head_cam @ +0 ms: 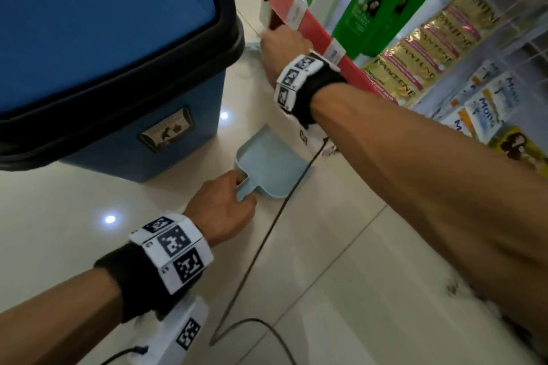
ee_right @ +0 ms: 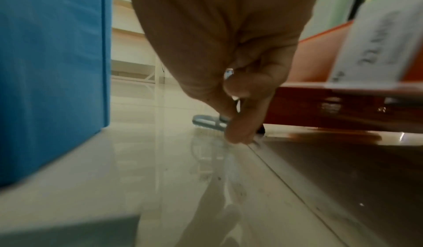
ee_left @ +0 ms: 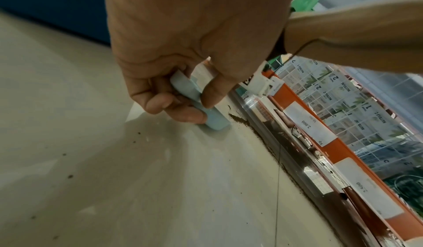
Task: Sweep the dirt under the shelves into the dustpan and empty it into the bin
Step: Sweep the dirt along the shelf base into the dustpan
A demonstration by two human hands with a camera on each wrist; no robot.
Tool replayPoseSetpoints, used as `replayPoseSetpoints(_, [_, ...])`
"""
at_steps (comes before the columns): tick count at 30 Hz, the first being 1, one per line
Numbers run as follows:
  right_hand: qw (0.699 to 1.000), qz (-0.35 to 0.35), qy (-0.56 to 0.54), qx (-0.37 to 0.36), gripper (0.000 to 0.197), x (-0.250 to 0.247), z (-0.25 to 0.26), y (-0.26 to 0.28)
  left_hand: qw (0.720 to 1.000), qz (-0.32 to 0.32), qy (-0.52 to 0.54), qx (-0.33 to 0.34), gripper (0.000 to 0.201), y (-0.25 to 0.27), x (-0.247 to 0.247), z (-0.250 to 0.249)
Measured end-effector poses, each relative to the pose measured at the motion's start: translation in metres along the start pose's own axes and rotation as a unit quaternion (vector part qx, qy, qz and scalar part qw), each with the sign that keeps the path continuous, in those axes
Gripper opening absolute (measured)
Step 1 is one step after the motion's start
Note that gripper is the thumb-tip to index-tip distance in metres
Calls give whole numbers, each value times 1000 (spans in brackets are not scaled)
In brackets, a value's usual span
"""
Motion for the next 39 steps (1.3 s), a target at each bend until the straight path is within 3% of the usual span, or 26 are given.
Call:
replayPoseSetpoints(8, [988, 131, -36, 75, 22, 0, -49, 118, 1000, 7, -14, 10, 39, 2, -5, -1])
replayPoseSetpoints(11, [991, 78, -62, 84, 27, -15, -56, 120, 1000, 14, -21, 6, 38, 2, -2, -4])
replayPoseSetpoints(14, [996, 27, -58, 58, 29, -15, -43, 90, 999, 18, -34, 4, 34, 1, 3, -9])
replayPoseSetpoints(19, [997, 42, -39, 54, 33, 11, -30, 60, 999, 20, -34, 1, 30, 2, 7, -11])
replayPoseSetpoints(27, [986, 140, -51, 77, 26, 27, -55, 178, 999, 23, -38, -1, 36, 8, 5, -8])
replayPoseSetpoints(30, [986, 121, -69, 88, 23, 16, -65, 202, 999, 22, -41, 15, 39, 11, 6, -12])
replayPoseSetpoints(36, [997, 19, -63, 47, 27, 7, -49, 156, 998, 26, -39, 34, 42, 19, 9, -15])
replayPoseSetpoints(39, [997, 23, -63, 25, 38, 17, -40, 137, 999, 18, -33, 30, 44, 21, 7, -11])
Point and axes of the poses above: each hand's wrist, its own y-axis away from the middle knuckle, its own x-axis out of the palm, z = x × y, the point moved 3 cm from there along -y, towards the middle knuckle, and after that the axes turned 9 degrees about -x, right-handed, at the moved point
